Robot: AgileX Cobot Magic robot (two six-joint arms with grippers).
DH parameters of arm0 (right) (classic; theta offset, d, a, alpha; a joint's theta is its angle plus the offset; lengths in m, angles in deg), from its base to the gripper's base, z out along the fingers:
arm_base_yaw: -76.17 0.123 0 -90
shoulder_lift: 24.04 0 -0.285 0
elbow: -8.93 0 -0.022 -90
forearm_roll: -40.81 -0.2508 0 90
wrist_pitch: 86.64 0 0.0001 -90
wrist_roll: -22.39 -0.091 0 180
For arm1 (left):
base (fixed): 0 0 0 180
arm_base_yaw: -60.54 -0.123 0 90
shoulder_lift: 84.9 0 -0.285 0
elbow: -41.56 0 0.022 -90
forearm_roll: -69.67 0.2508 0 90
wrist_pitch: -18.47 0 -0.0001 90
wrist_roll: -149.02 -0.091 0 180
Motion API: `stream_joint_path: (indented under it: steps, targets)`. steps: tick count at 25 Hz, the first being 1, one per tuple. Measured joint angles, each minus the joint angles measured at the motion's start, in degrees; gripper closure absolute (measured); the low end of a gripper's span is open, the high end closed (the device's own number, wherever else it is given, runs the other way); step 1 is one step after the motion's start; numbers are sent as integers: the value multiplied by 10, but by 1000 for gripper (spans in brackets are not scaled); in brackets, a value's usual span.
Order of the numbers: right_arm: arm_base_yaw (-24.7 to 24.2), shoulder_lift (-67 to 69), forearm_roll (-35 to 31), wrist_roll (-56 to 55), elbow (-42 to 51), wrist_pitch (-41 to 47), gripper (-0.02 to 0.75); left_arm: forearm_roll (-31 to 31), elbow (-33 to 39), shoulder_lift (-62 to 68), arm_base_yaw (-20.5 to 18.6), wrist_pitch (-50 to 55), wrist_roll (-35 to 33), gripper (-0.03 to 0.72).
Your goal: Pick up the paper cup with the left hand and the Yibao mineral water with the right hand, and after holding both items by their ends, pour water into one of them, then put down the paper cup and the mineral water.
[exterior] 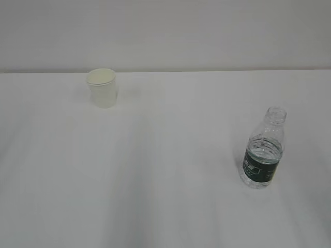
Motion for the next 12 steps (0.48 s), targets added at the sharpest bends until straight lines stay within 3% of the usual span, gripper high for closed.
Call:
stream_joint_path:
  steps: [5,12]
  targets:
    - [0,50,-1,9,1,-112,218,-38,43,51,0,-102,2,404]
    - [0,150,-1,9,31,-200,219,13,75,60,0,-185,3,405]
